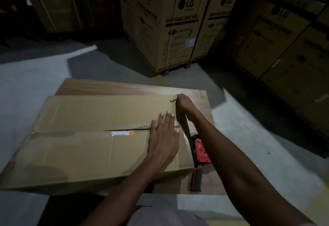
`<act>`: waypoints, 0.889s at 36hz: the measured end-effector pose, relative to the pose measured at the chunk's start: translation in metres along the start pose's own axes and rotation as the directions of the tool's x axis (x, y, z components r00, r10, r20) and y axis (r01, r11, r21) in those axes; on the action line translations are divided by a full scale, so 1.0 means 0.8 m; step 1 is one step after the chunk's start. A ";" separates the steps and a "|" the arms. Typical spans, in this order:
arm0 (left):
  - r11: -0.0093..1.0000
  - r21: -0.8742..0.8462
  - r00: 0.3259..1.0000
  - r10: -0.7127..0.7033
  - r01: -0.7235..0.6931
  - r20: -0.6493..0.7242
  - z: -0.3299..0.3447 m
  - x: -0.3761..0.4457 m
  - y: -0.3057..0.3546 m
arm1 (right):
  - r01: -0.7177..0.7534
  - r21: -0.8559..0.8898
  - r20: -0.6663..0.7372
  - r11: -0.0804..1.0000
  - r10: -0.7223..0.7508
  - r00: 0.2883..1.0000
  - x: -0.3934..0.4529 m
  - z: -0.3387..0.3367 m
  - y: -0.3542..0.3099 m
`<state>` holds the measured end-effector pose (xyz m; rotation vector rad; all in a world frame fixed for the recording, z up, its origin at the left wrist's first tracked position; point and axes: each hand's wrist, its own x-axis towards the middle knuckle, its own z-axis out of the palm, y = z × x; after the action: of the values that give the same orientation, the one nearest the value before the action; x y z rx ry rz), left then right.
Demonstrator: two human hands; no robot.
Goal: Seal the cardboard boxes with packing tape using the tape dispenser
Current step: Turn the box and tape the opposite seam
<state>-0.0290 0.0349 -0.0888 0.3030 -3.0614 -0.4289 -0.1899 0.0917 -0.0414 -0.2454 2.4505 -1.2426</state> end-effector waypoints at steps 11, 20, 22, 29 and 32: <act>1.000 0.012 1.000 0.005 -0.005 -0.006 0.003 0.001 -0.002 | -0.264 0.234 -0.022 0.935 0.277 0.961 0.016 0.000 -0.016; 1.000 -0.019 1.000 0.005 -0.005 0.001 -0.001 0.002 -0.004 | -0.295 0.210 0.021 0.932 0.297 0.955 0.014 0.008 -0.016; 1.000 -0.016 1.000 0.004 -0.004 0.008 -0.004 0.002 -0.002 | -0.225 0.143 0.000 0.964 0.228 0.974 0.001 0.009 -0.005; 1.000 -0.029 1.000 0.009 -0.009 0.006 -0.012 -0.002 0.002 | -0.122 0.025 0.019 0.992 0.121 0.992 -0.057 0.007 0.024; 1.000 -0.029 1.000 0.011 -0.010 0.015 -0.013 -0.003 0.003 | -0.105 0.054 0.002 0.993 0.105 0.994 -0.095 0.009 0.042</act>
<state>-0.0268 0.0351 -0.0778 0.2836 -3.0674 -0.4767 -0.1168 0.1305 -0.0527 -0.0993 2.3936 -1.2616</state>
